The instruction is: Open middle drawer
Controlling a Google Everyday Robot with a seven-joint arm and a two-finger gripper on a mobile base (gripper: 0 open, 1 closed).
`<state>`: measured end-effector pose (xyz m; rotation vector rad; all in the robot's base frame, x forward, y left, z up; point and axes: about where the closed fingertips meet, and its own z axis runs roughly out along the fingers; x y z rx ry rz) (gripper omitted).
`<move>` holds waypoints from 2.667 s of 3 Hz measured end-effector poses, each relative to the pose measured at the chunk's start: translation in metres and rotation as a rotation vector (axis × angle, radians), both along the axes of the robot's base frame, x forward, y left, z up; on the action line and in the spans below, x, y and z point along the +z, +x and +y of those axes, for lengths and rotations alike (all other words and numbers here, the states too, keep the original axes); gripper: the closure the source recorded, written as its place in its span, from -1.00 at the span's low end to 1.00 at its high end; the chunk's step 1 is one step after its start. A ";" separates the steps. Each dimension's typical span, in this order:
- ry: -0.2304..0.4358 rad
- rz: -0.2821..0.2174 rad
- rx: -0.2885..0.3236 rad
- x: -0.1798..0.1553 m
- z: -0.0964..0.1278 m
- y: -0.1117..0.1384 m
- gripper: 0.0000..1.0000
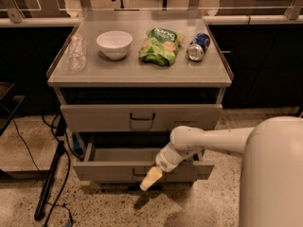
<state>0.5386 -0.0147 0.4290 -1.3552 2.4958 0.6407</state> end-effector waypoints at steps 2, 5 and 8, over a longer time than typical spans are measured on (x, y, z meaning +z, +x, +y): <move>-0.002 0.048 -0.017 -0.007 -0.010 -0.026 -1.00; -0.026 0.192 0.012 -0.014 -0.037 -0.109 -1.00; -0.026 0.244 0.023 0.015 -0.058 -0.155 -1.00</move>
Offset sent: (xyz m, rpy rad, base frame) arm -0.1650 -0.0476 -0.0275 -0.0808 0.2670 -0.0103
